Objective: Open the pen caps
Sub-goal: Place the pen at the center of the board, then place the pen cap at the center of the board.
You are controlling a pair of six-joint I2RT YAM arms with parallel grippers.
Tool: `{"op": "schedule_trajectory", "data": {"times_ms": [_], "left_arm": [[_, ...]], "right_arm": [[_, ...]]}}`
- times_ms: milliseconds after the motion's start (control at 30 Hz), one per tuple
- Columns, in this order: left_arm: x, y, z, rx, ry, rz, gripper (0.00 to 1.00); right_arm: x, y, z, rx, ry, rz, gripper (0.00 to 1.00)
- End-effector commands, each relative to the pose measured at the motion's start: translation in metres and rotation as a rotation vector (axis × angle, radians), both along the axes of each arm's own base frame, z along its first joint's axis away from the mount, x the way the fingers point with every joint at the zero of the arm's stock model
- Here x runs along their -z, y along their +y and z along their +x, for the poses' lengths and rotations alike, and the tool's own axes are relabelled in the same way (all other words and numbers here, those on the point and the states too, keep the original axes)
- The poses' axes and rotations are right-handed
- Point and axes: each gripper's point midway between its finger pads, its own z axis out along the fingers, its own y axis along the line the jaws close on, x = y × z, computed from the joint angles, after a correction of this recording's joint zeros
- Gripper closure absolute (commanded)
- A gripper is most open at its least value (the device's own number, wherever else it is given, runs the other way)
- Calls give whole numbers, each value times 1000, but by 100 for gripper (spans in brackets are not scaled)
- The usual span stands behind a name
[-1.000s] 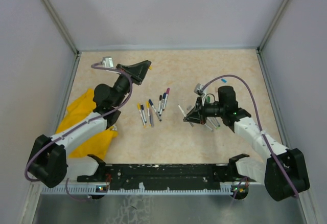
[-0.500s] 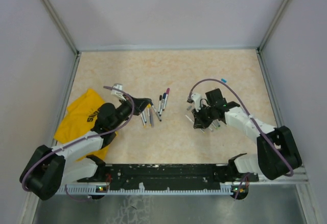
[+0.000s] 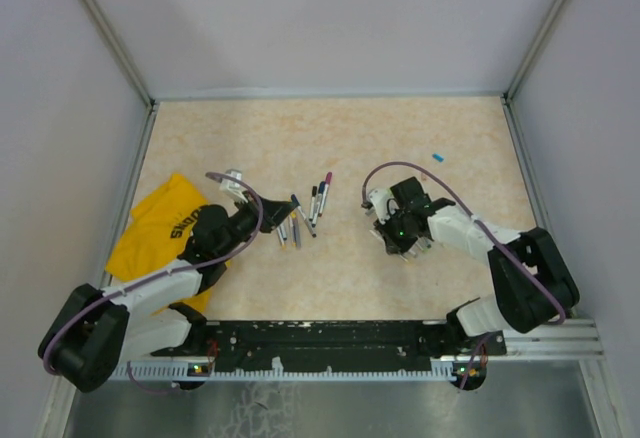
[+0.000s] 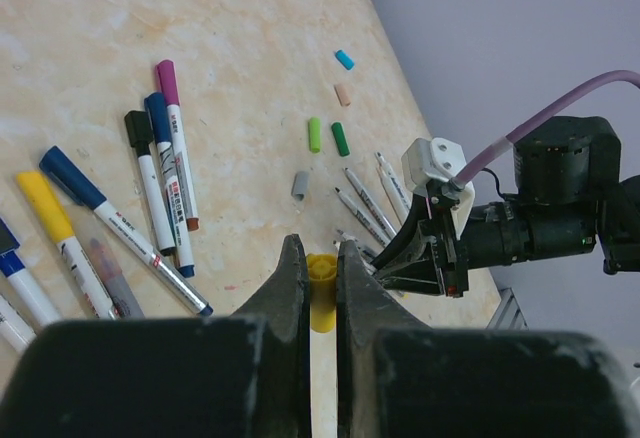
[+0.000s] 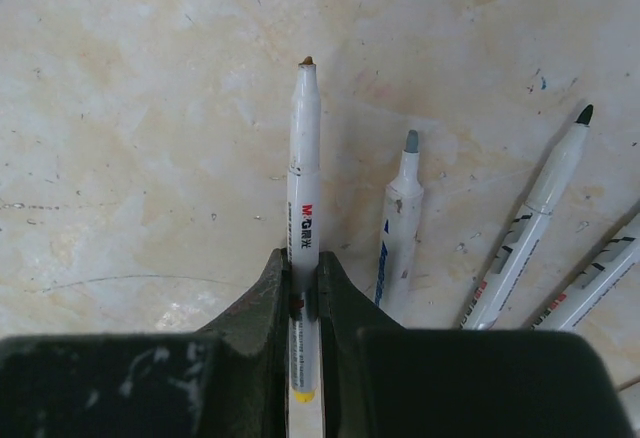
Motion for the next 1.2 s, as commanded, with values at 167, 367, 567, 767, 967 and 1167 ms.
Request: {"op": "schedule_trajectory", "data": {"times_ms": [167, 367, 567, 767, 967, 1167], "left_arm": [[7, -4, -5, 37, 30, -19, 100], [5, -12, -6, 77, 38, -26, 100], [12, -23, -9, 141, 79, -24, 100], [19, -34, -14, 193, 101, -22, 100], [34, -58, -12, 188, 106, 116, 100], [53, -87, -12, 172, 132, 264, 100]], "right_arm": [[-14, 3, 23, -18, -98, -42, 81], [-14, 3, 23, -23, -101, -50, 75], [-18, 5, 23, -28, -104, -41, 72], [-26, 10, 24, -50, -114, -15, 71], [-46, 17, 27, -104, -156, 20, 69], [-67, 18, 31, -111, -224, 54, 67]]}}
